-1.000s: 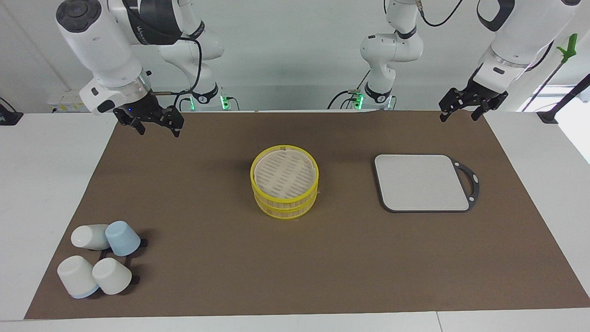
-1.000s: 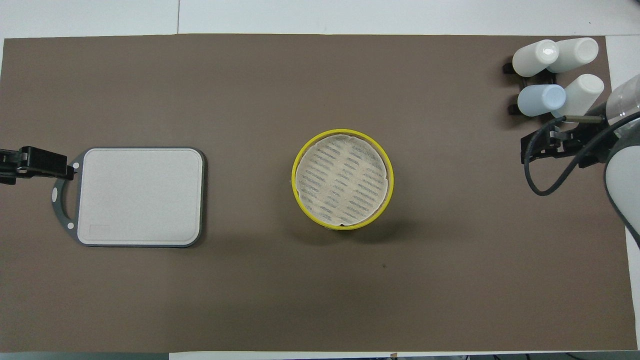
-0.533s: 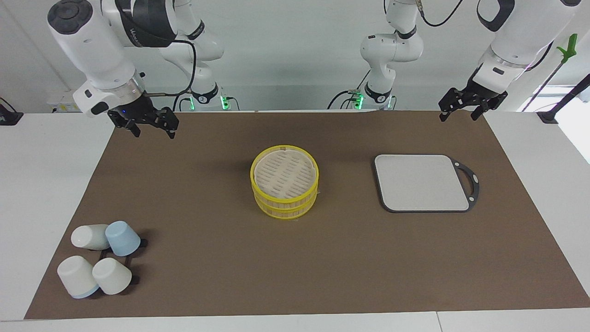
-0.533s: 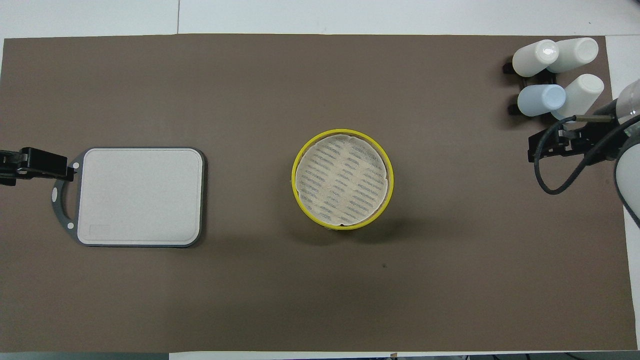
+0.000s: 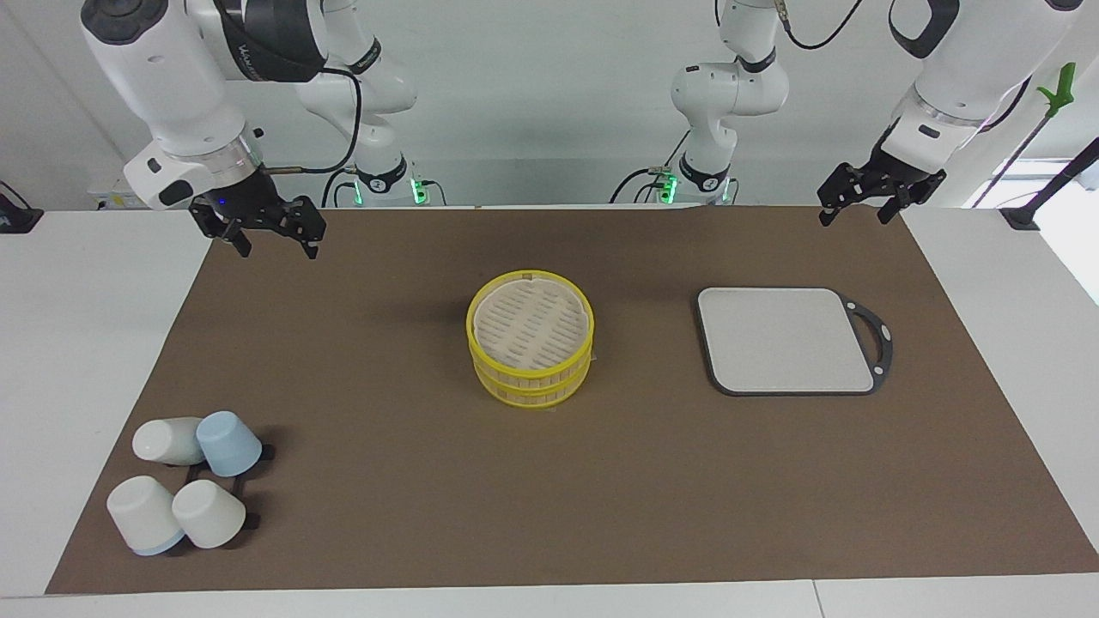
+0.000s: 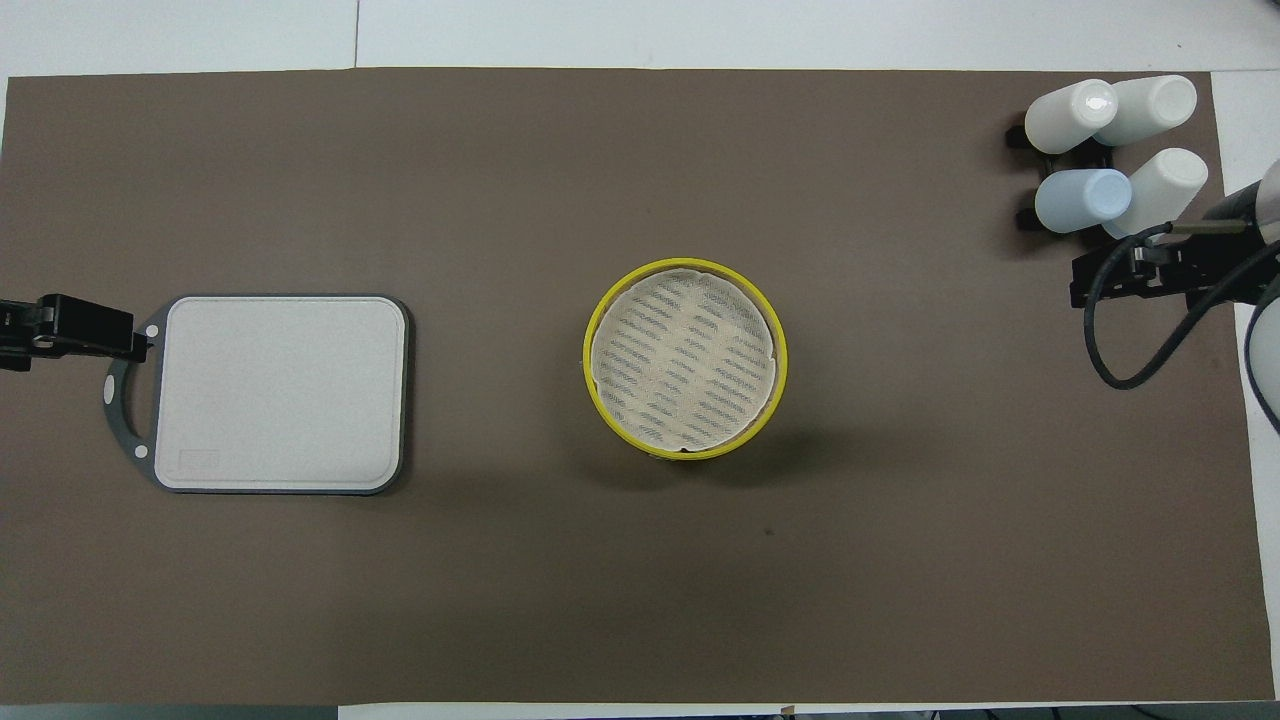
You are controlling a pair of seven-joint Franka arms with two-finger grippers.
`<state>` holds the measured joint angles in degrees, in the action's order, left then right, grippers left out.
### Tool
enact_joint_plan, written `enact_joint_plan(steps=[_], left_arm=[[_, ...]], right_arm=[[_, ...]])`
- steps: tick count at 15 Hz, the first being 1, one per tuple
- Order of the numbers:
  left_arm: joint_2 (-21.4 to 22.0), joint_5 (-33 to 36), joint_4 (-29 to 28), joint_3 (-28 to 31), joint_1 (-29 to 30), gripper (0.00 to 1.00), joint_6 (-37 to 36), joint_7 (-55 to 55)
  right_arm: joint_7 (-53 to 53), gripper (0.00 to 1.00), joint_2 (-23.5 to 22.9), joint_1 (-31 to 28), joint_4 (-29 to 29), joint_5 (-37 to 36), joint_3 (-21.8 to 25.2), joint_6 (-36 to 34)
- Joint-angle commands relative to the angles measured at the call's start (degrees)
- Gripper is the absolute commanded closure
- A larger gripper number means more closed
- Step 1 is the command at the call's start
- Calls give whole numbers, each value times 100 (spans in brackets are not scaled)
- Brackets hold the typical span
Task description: Place bun in steamer
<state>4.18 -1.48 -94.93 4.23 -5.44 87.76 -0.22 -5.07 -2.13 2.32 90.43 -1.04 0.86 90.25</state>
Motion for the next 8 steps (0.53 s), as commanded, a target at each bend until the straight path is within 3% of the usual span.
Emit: enact_joint_plan(steps=[1,8], left_arm=[[-40,-45,132,-19,60,0,-119,92],[-48,-45,132,-19,60,0,-92,92]], right_arm=[[121,0,46,-109,-69,-55,-59,54],[138,0,37,-65,-96,25,-59,115]])
